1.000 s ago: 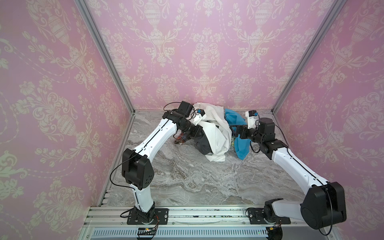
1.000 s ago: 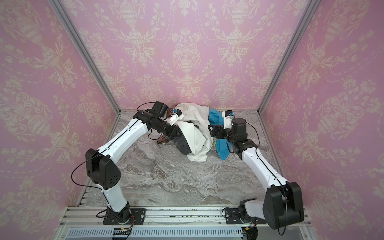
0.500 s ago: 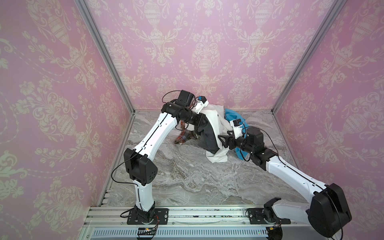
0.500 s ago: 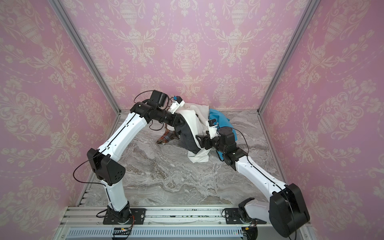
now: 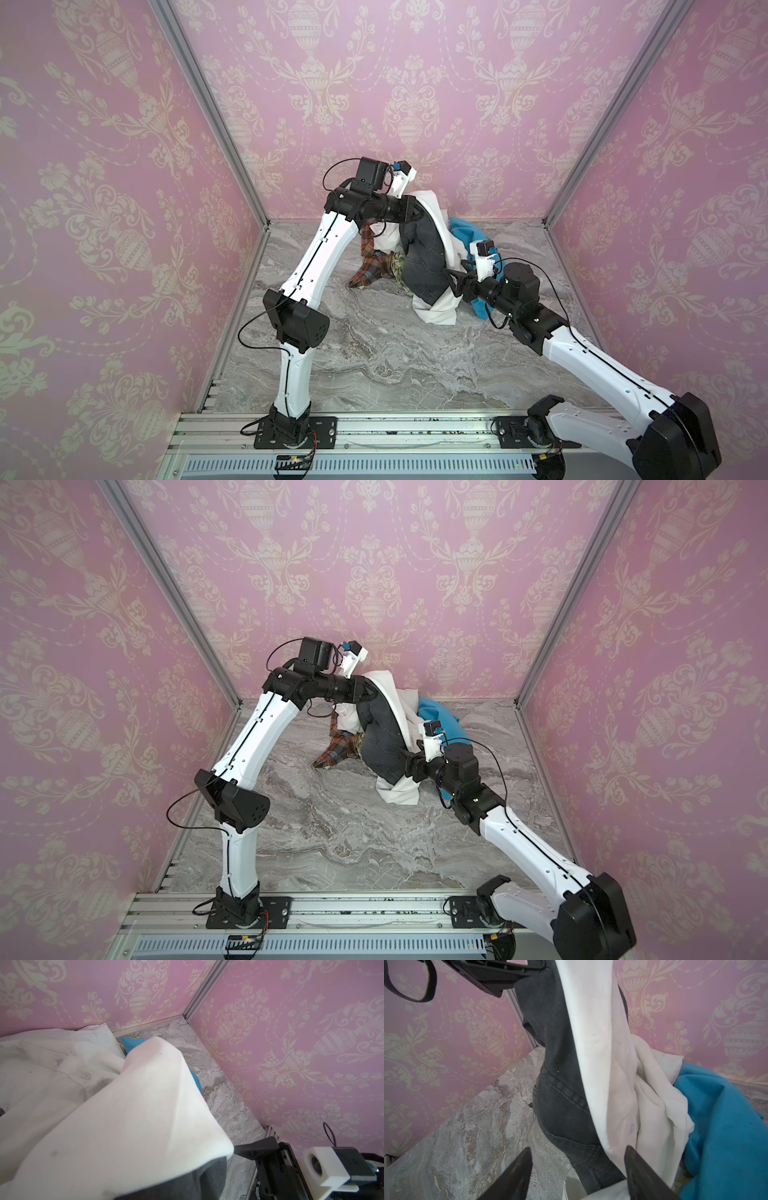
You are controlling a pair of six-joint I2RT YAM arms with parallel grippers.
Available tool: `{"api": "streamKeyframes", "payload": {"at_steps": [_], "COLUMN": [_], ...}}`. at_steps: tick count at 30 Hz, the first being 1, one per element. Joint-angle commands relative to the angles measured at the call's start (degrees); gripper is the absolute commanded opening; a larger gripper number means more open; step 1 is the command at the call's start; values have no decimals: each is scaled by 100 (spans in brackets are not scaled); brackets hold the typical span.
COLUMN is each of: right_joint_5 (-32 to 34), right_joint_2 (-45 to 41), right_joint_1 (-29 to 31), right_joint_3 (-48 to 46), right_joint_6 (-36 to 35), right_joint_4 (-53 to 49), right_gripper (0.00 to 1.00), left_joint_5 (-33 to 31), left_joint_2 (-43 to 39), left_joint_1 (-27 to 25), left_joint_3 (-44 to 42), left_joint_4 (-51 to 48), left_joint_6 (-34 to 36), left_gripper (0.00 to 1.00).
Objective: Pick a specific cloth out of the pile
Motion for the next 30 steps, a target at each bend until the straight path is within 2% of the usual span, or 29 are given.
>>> {"api": "streamKeyframes", "payload": {"at_steps": [1, 3, 7, 12, 18, 19, 20, 21, 22, 24, 25, 30], "right_joint_5": [510, 883, 2057, 2912, 4164, 4271, 4298, 4196, 4053, 3783, 3711, 3245], "right_joint_2": [-43, 95, 645, 1656, 2874, 3000, 3121, 3220, 3265, 3199, 3098, 2214], "right_joint_1": [377, 666, 1270, 1467, 1511, 1513, 1509, 1509, 1511, 1520, 1516, 1511], "right_joint_3": [-353, -536, -720, -523, 122, 214, 330, 432, 502, 628, 636, 534], "right_joint_6": [517, 691, 711, 736, 596, 564, 485, 359, 232, 109, 100, 318], "right_joint_4": [567, 1032, 2039, 3275, 4047, 4125, 4240, 4371, 4427, 4264, 4121, 2935], "right_gripper": [73, 75, 84, 91, 94, 91, 83, 70, 52, 6, 0, 0], "left_joint_5": [-70, -135, -257, -313, -385, -393, -414, -435, -466, -537, -555, -702], "left_joint_2": [24, 79, 108, 130, 126, 125, 123, 133, 139, 184, 221, 776], "left_joint_1": [23, 15, -37, -97, -144, -144, -144, -144, -144, -135, -122, 35], "left_joint_3": [399, 435, 427, 424, 422, 422, 423, 414, 414, 422, 446, 993], "left_joint_4": [701, 774, 812, 764, 603, 574, 545, 519, 498, 445, 416, -78], "left_joint_6": [-506, -600, -631, -597, -483, -467, -447, -422, -395, -341, -332, -237], "left_gripper": [0, 0, 0, 0, 0, 0, 0, 0, 0, 0, 0, 0]}}
